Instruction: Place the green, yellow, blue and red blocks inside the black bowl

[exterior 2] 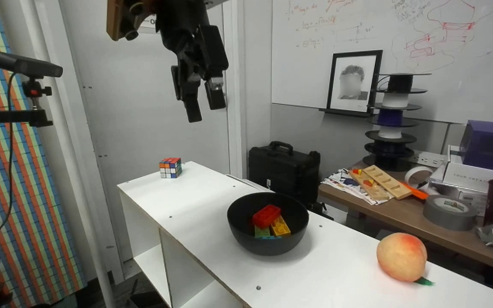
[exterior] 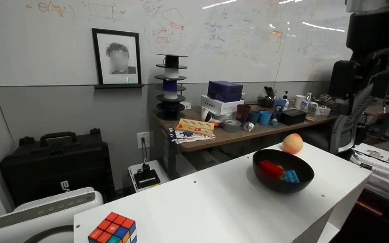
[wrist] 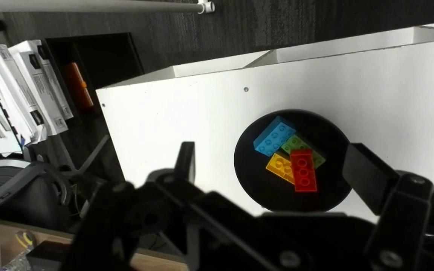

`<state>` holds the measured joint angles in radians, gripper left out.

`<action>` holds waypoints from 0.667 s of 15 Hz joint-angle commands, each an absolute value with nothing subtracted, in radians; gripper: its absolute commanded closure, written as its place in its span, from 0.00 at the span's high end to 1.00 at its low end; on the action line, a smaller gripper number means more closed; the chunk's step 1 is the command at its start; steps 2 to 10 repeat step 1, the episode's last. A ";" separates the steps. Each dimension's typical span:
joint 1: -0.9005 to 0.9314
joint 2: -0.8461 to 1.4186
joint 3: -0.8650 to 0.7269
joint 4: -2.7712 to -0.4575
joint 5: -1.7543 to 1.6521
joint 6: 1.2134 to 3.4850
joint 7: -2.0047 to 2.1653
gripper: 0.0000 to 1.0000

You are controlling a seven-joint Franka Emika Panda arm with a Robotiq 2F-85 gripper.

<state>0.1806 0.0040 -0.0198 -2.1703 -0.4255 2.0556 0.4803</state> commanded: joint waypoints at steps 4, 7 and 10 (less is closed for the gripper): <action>0.142 0.019 0.015 -2.165 -0.426 2.055 0.480 1.00; 0.142 0.019 0.015 -2.165 -0.426 2.055 0.480 1.00; 0.142 0.019 0.015 -2.165 -0.426 2.055 0.480 1.00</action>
